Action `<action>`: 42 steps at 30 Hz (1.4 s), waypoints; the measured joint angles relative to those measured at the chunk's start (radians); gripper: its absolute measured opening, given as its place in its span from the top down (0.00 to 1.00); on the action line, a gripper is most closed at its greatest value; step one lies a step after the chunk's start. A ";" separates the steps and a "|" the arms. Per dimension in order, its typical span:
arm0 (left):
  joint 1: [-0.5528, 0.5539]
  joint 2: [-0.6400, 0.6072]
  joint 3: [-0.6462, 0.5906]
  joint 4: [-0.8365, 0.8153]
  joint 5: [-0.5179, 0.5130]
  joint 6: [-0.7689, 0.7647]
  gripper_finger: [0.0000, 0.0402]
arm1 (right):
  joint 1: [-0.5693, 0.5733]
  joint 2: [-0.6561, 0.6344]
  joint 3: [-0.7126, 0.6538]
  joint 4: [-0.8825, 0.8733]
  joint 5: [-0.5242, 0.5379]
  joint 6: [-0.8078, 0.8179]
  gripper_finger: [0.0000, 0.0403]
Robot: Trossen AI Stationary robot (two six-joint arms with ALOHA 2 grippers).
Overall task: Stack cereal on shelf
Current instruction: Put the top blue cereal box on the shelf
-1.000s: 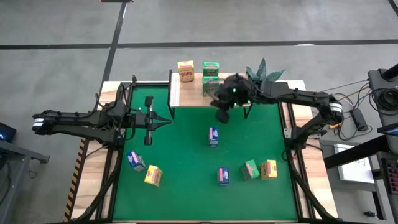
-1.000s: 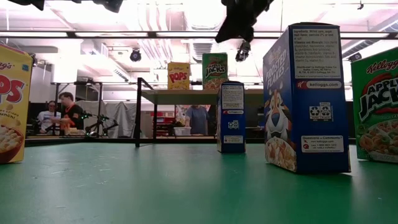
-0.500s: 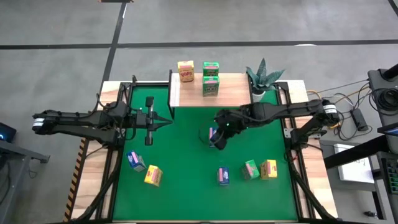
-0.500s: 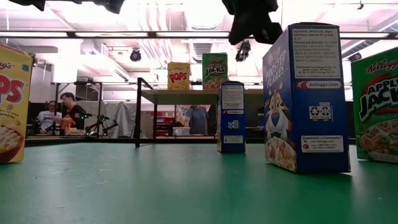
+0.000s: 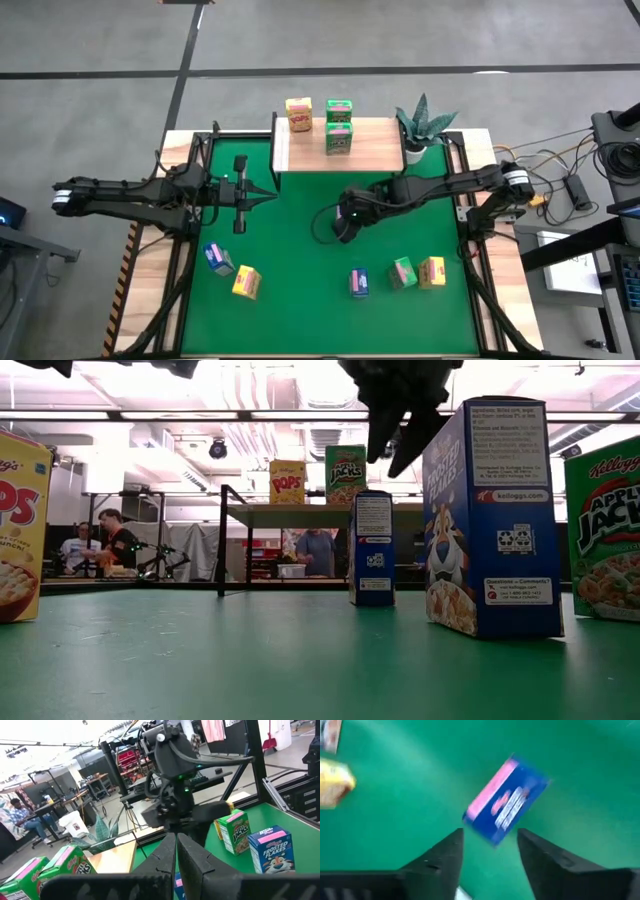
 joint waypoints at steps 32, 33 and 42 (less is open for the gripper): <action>0.000 0.000 0.003 0.002 0.000 0.052 1.00 | 0.011 0.145 0.000 0.038 0.127 0.065 0.41; 0.000 0.000 0.003 0.002 0.000 0.051 1.00 | 0.011 0.145 0.000 0.038 0.127 0.063 0.42; 0.000 0.000 0.003 0.002 0.000 0.049 1.00 | 0.011 0.140 0.000 0.038 0.122 0.031 0.56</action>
